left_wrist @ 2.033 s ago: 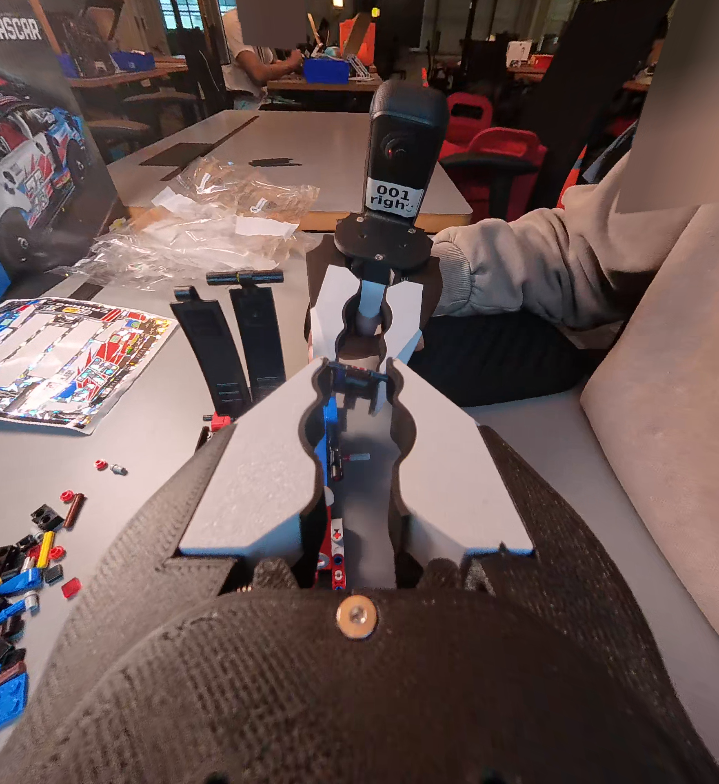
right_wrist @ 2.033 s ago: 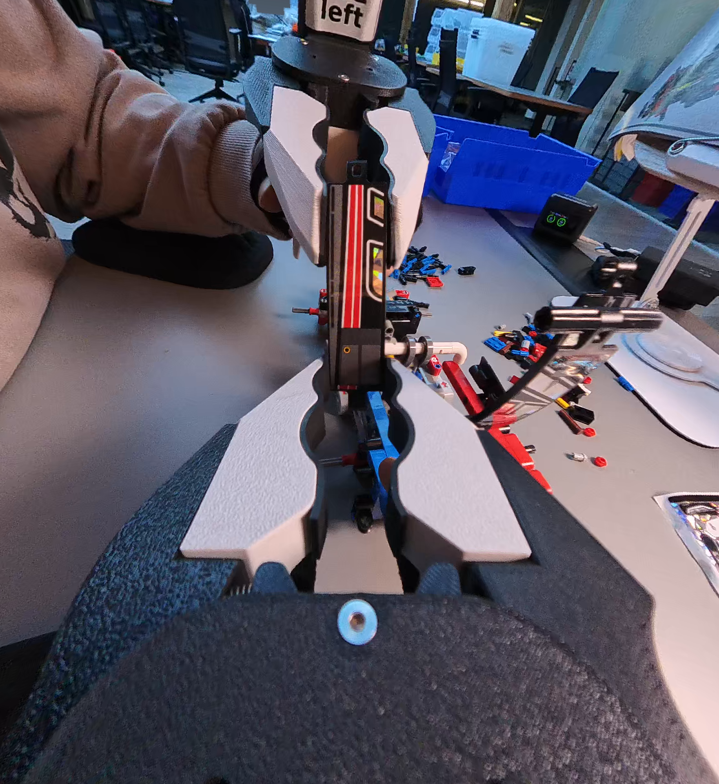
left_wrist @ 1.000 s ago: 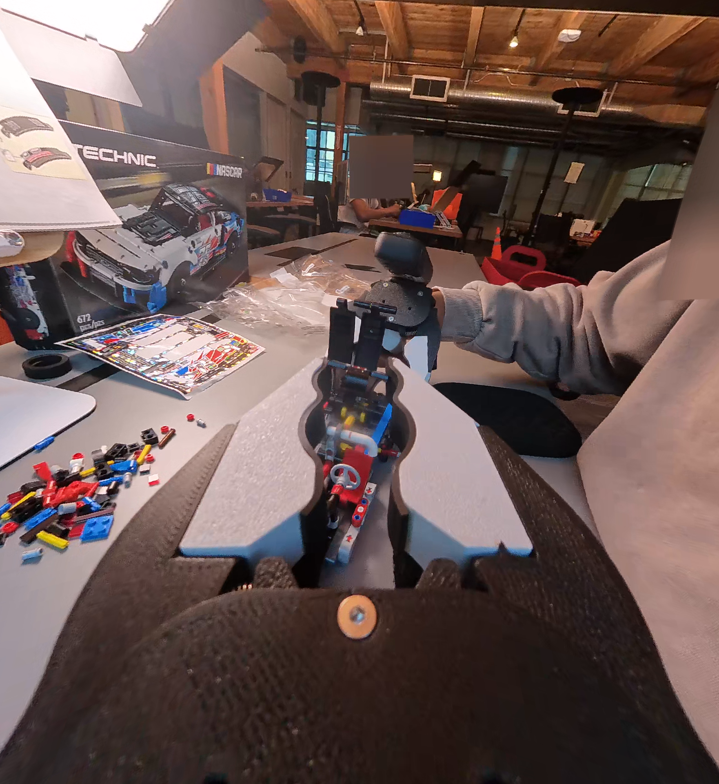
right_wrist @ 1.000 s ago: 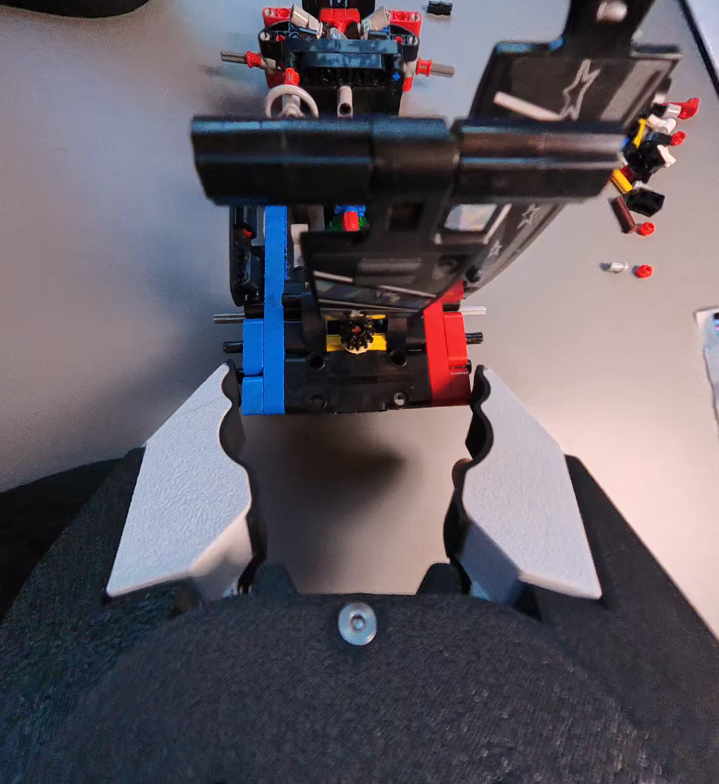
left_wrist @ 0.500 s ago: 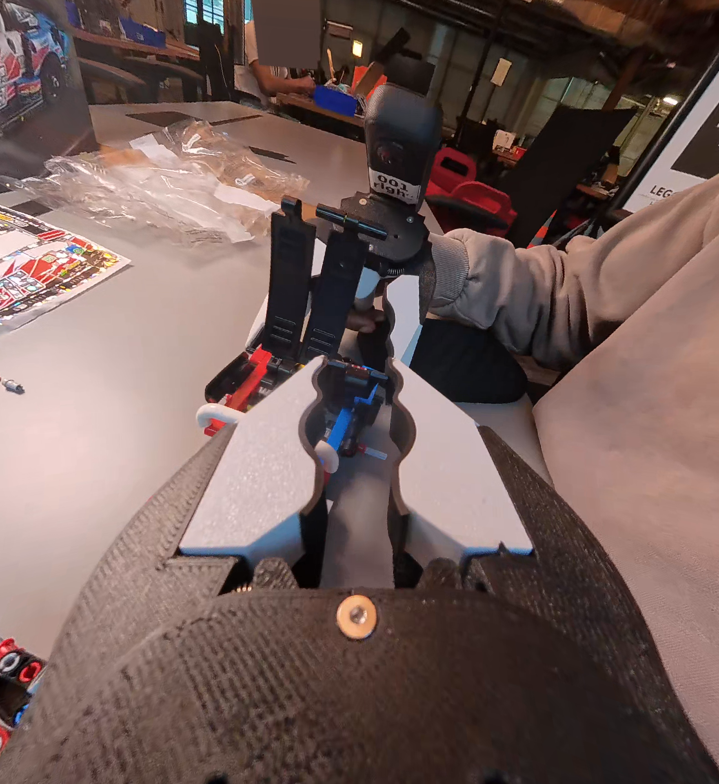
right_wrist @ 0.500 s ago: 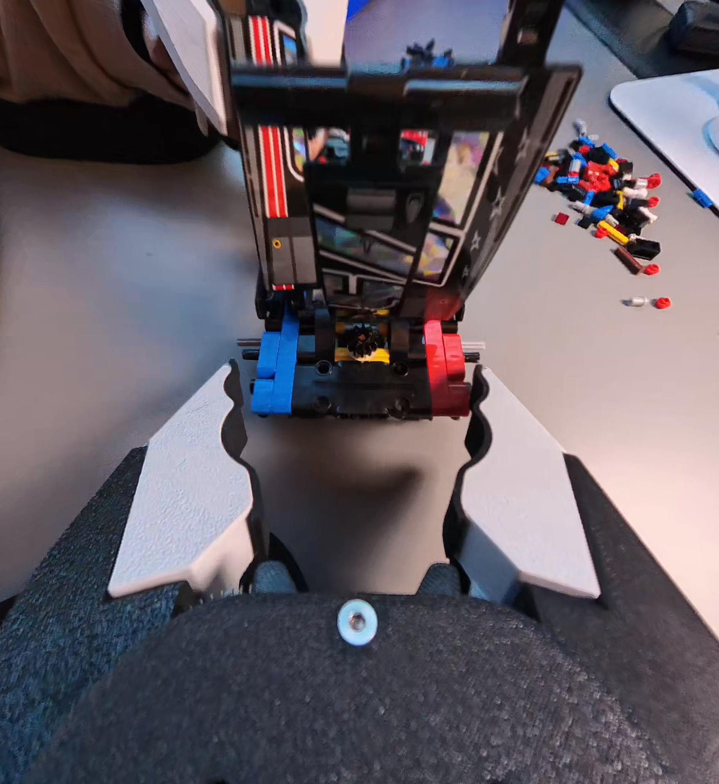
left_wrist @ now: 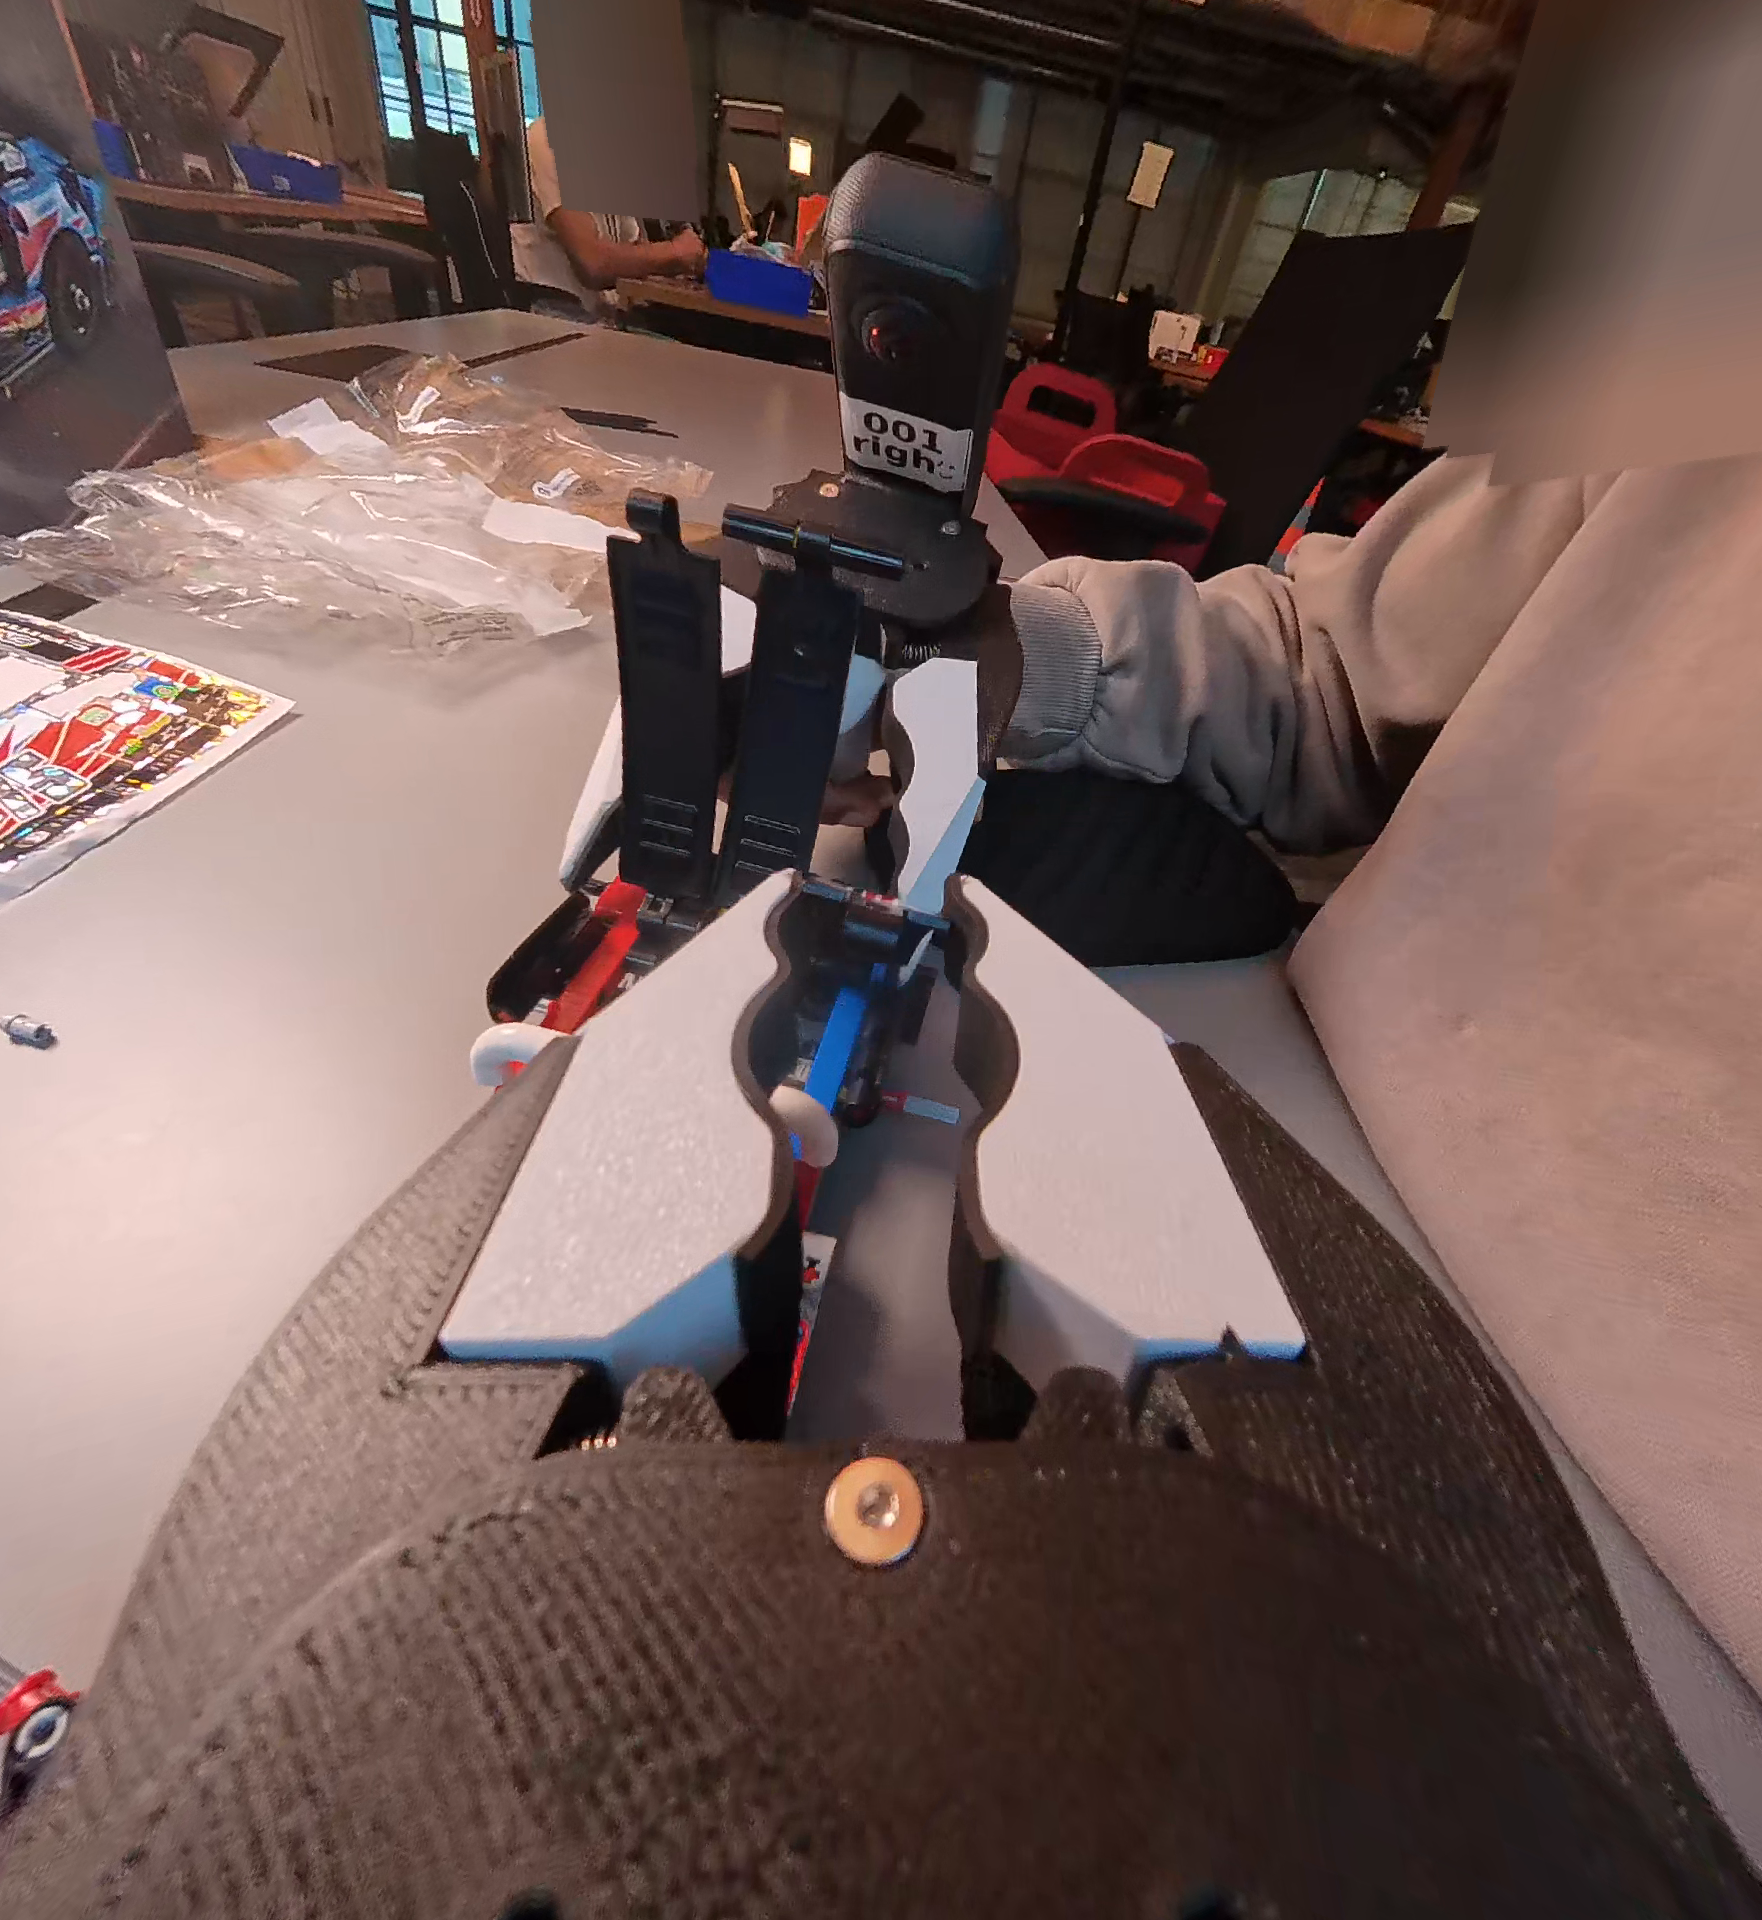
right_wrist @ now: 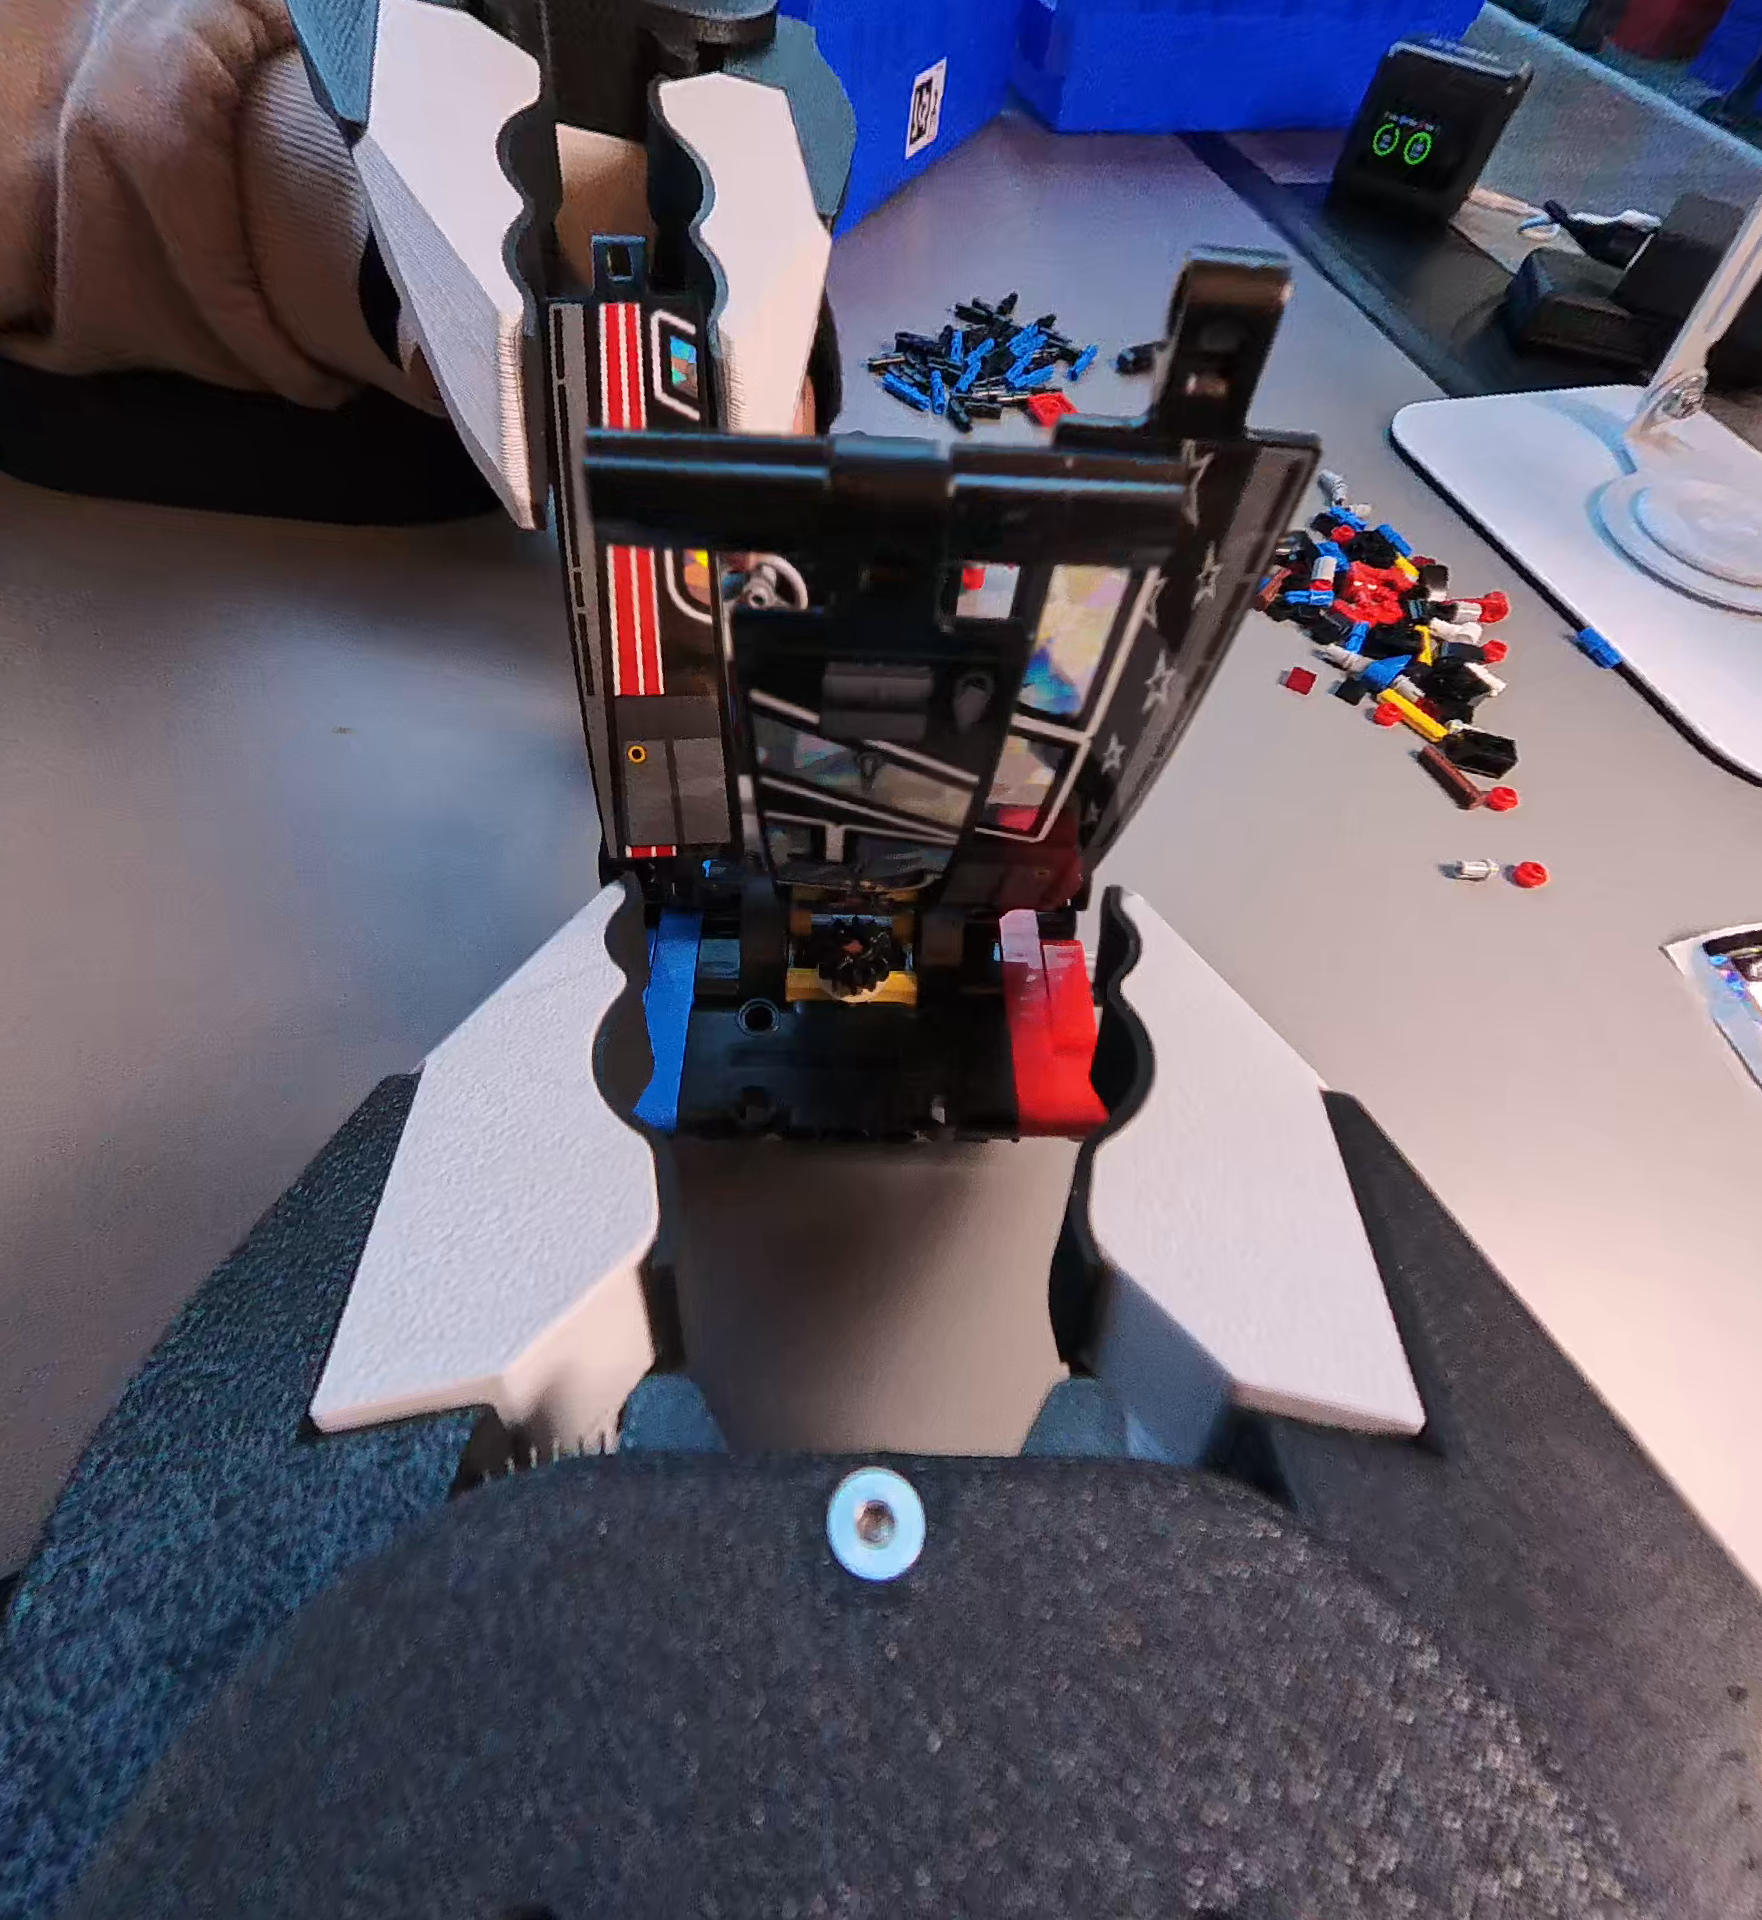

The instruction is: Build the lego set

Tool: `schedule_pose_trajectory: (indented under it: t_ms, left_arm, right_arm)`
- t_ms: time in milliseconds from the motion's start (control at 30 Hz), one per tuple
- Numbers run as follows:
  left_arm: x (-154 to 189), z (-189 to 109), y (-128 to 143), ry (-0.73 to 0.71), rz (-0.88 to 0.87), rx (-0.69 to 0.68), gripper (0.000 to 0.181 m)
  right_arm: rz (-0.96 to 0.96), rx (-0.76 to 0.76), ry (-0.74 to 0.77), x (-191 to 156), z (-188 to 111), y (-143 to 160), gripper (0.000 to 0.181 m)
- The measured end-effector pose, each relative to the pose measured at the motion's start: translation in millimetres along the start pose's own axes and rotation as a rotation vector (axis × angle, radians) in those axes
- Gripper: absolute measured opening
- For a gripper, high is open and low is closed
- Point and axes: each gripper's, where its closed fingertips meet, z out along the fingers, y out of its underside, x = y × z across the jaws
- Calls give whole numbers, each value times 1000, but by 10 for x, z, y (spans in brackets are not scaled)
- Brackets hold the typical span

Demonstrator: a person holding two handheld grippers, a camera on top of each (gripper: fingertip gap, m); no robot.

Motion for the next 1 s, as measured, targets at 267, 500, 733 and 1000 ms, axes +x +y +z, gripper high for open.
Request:
schedule_pose_trajectory:
  t_ms: [267,500,733,1000]
  left_arm:
    - [-58,-33,29,15,44,-19,23]
    - [-159,-88,82,-41,129,-106,27]
    - [-170,-102,101,-46,175,-125,28]
    - [-146,-80,51,-92,243,-109,4]
  right_arm:
    - [-18,26,-1,34,4,-13,75]
    - [-34,43,-27,57,18,-18,73]
    - [-34,72,-48,59,23,-22,72]
    - [25,110,-112,56,-15,-61,63]
